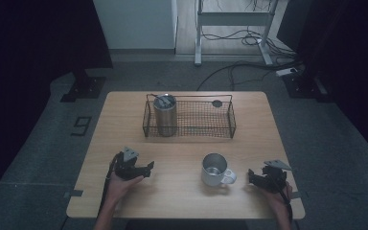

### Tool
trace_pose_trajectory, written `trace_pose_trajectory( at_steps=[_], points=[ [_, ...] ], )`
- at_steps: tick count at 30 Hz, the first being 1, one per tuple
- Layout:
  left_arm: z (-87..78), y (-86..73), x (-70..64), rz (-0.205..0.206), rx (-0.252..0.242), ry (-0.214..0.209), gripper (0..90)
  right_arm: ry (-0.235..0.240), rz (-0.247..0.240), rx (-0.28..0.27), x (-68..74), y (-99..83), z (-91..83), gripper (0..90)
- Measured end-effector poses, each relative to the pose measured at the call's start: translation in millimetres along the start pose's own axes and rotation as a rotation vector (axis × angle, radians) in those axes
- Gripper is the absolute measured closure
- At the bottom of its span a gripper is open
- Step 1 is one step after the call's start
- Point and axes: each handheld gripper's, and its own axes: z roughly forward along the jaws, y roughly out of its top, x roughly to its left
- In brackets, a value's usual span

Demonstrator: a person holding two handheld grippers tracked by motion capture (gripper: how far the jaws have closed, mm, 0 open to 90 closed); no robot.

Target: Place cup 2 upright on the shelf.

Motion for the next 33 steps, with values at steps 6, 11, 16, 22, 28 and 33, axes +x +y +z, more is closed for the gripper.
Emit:
trace_pose_trajectory(
  at_steps=[6, 11, 16, 22, 28, 33],
  points=[
    [1.2, 0.5, -3.6, -0.009, -0.017, -0.001, 13.2, 0.019, 0.014, -0.006, 0.0, 0.3, -0.7, 13.7],
    [3.5, -0.1, -5.5, -0.010, -0.008, 0.001, 12.5, 0.043, 0.025, -0.029, 1.0, 2.7, -4.6, 14.0],
    [4.4, -1.0, -6.7, -0.003, -0.002, -0.006, 12.4, 0.097, 0.051, -0.078, 2.4, 6.0, -12.2, 14.8],
    [2.2, -1.7, -4.2, -0.051, -0.009, -0.023, 11.1, 0.129, 0.058, -0.117, 4.9, 9.9, -22.8, 15.1],
    [1.6, -2.4, -7.1, -0.044, -0.008, -0.023, 10.8, 0.162, 0.052, -0.145, 11.1, 14.2, -31.7, 15.1],
    [3.3, -3.2, -9.1, -0.031, -0.002, -0.022, 10.8, 0.190, 0.043, -0.169, 17.8, 17.6, -37.6, 15.1]
  ],
)
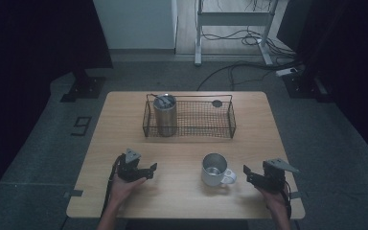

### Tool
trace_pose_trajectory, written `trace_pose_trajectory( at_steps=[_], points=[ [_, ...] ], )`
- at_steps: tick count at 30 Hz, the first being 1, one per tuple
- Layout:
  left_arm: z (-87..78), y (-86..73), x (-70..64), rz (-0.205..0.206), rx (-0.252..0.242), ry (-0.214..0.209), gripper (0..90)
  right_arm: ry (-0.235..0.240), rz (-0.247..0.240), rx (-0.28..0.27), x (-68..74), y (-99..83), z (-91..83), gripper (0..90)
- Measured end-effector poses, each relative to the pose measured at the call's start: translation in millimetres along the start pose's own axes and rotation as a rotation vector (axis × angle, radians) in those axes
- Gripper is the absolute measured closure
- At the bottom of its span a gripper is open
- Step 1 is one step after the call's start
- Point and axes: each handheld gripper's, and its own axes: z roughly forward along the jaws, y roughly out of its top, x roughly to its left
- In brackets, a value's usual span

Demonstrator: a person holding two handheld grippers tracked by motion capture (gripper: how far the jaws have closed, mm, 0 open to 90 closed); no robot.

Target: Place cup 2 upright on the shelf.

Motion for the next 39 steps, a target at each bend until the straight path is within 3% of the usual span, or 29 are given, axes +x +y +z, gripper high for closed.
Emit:
trace_pose_trajectory(
  at_steps=[11, 22, 39],
  points=[
    [2.1, -2.0, -3.6, -0.009, 0.012, -0.023, 10.9, 0.041, -0.024, -0.017, 16.9, 6.8, -2.0, 13.6],
    [2.1, -3.8, -9.0, 0.003, 0.030, -0.035, 10.9, 0.123, -0.059, -0.040, 38.1, 14.5, -5.5, 13.7],
    [2.5, -4.9, -8.3, -0.006, 0.041, -0.041, 11.6, 0.177, -0.129, -0.057, 70.7, 22.1, -11.2, 13.1]
  ],
)
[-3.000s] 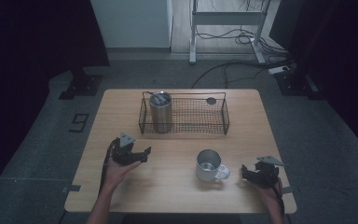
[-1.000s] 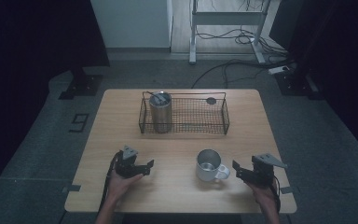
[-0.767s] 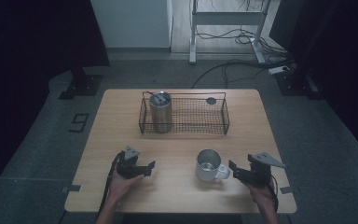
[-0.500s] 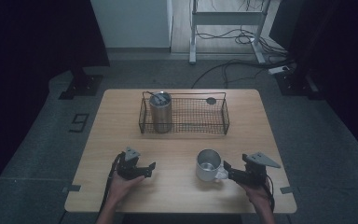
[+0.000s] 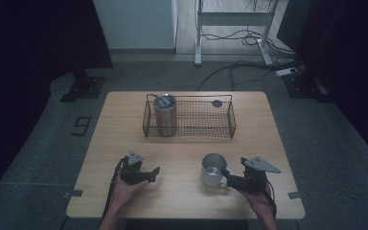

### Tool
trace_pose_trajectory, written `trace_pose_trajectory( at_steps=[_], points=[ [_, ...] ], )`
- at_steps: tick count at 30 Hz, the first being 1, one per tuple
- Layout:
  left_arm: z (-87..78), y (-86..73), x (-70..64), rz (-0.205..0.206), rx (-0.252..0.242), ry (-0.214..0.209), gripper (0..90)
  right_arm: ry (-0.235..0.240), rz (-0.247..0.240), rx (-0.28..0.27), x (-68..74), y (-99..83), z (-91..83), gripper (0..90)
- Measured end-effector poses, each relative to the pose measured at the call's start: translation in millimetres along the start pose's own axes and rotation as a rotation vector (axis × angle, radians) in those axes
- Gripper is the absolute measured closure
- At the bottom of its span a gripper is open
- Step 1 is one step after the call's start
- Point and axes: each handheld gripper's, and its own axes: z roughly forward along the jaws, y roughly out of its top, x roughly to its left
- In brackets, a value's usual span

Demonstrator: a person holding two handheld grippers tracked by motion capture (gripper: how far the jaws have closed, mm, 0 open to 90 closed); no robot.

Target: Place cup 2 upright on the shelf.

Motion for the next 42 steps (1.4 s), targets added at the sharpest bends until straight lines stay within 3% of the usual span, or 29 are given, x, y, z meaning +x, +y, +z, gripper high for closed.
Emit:
trace_pose_trajectory(
  at_steps=[7, 10, 14, 25, 31, 34, 37, 42],
  points=[
    [3.2, -1.1, -2.0, 0.000, 0.013, -0.001, 11.6, 0.048, -0.011, 0.013, 9.7, 3.7, 3.6, 12.7],
    [3.6, -1.2, -2.9, 0.003, 0.017, -0.006, 11.6, 0.044, -0.021, 0.025, 12.5, 4.3, 6.5, 12.5],
    [2.0, -0.2, -2.7, -0.030, 0.000, -0.051, 11.6, 0.049, -0.036, 0.036, 16.7, 4.9, 10.0, 11.5],
    [3.2, -1.2, -2.4, -0.018, 0.013, -0.037, 12.0, 0.045, -0.061, 0.058, 26.3, 6.2, 19.1, 4.0],
    [8.4, -2.9, -4.7, -0.007, 0.036, -0.045, 13.8, 0.059, -0.095, 0.080, 33.2, 5.7, 24.7, 6.0],
    [9.3, -2.7, -5.8, -0.013, 0.037, -0.066, 13.8, 0.048, -0.108, 0.088, 36.4, 5.5, 28.0, 7.2],
    [10.4, -3.1, -6.3, -0.009, 0.044, -0.064, 14.0, 0.018, -0.136, 0.108, 40.5, 4.4, 34.0, 5.5],
    [12.1, -3.9, -6.9, -0.009, 0.050, -0.066, 14.1, 0.007, -0.151, 0.123, 41.2, 2.7, 39.4, 5.1]
  ],
)
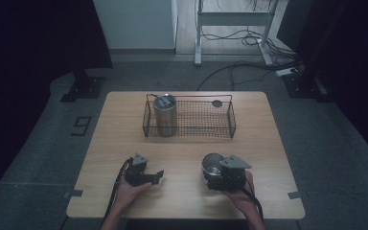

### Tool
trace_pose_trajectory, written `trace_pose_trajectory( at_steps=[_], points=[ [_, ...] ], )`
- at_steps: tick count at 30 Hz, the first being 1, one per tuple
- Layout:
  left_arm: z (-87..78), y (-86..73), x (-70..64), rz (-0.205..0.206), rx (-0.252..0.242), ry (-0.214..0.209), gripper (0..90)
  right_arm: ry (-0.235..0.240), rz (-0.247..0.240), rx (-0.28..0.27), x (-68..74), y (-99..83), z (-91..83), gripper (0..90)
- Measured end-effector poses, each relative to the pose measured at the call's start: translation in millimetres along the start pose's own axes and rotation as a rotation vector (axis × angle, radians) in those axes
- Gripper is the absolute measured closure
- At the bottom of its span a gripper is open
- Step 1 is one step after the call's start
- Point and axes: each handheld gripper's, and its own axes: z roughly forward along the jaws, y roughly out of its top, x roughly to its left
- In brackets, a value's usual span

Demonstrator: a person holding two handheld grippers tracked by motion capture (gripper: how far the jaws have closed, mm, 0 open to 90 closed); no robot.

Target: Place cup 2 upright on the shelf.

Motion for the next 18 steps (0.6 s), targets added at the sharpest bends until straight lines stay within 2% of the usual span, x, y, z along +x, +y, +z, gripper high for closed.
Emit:
trace_pose_trajectory(
  at_steps=[5, 10, 14, 18],
  points=[
    [1.4, -0.8, -0.9, 0.010, -0.002, 0.008, 14.3, -0.025, -0.014, 0.009, 2.8, -2.8, 6.2, 5.2],
    [1.8, -1.2, -1.5, 0.011, 0.001, 0.008, 14.4, -0.026, -0.006, 0.010, 3.0, -4.0, 8.6, 5.5],
    [1.3, -1.0, -2.9, 0.018, -0.010, 0.017, 14.4, -0.045, -0.008, 0.002, 5.3, -4.7, 10.1, 6.2],
    [0.8, -0.7, -3.9, 0.024, -0.013, 0.015, 14.5, -0.035, -0.004, 0.014, 4.0, -3.0, 9.9, 6.5]
  ],
)
